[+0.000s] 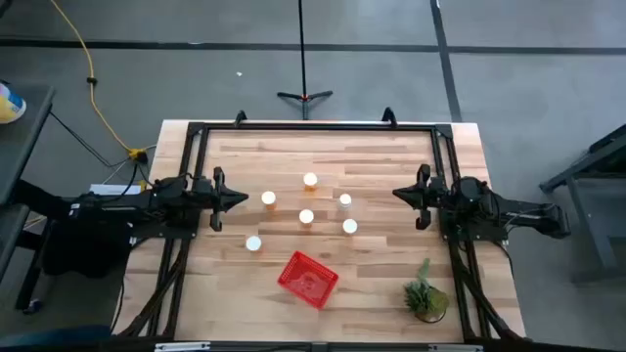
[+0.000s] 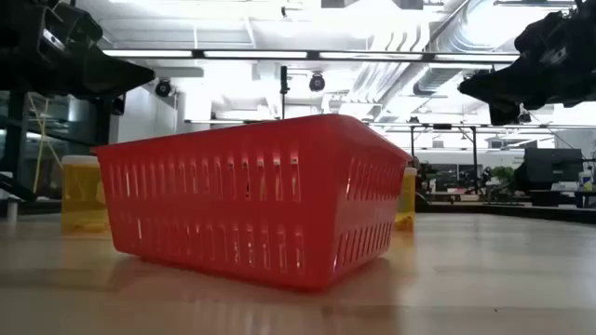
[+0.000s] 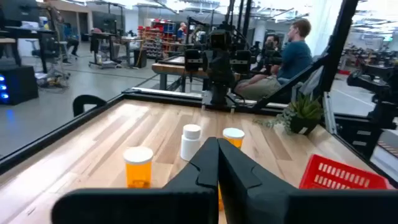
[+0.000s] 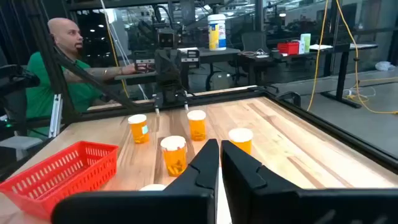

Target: Pick and place pill bottles into a basket

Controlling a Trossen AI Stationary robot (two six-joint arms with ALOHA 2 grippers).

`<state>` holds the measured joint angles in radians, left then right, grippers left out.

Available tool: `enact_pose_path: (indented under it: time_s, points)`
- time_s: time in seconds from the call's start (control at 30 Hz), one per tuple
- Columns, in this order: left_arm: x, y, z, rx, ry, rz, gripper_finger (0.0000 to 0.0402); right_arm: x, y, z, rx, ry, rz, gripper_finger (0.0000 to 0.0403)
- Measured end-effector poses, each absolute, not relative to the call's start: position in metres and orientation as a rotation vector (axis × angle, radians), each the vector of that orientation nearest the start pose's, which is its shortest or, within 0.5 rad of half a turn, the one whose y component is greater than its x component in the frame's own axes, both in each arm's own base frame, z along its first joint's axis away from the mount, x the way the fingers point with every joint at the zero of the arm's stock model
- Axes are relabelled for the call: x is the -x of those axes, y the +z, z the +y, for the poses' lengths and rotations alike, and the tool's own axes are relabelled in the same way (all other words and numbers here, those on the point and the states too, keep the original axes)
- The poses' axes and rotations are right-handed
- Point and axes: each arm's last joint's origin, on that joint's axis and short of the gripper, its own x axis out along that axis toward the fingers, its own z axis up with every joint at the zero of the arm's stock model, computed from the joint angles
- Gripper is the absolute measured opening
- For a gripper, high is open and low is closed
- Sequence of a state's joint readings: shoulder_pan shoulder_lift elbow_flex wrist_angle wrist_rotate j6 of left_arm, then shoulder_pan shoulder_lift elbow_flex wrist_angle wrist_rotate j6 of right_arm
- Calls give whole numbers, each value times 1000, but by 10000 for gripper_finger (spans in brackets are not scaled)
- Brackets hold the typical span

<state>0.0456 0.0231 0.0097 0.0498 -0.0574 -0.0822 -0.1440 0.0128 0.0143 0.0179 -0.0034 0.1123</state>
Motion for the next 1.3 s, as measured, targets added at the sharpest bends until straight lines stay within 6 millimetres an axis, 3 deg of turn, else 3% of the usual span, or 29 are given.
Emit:
enact_pose_path:
  time_s: [0.3,0.53,0.8,1.03,1.3]
  points:
    - [-98,169,6,83,87,-32,24,-97,168,-14,-129,-134,-16,1]
    - [-98,170,7,205,145,-52,75,-96,169,-15,-267,-180,-39,9]
    - [-97,173,11,433,262,-125,94,-96,170,-18,-473,-259,-94,14]
    - [-96,177,13,560,306,-201,96,-95,172,-20,-521,-324,-146,43]
    - [-97,177,12,508,264,-182,97,-95,173,-21,-488,-364,-156,110]
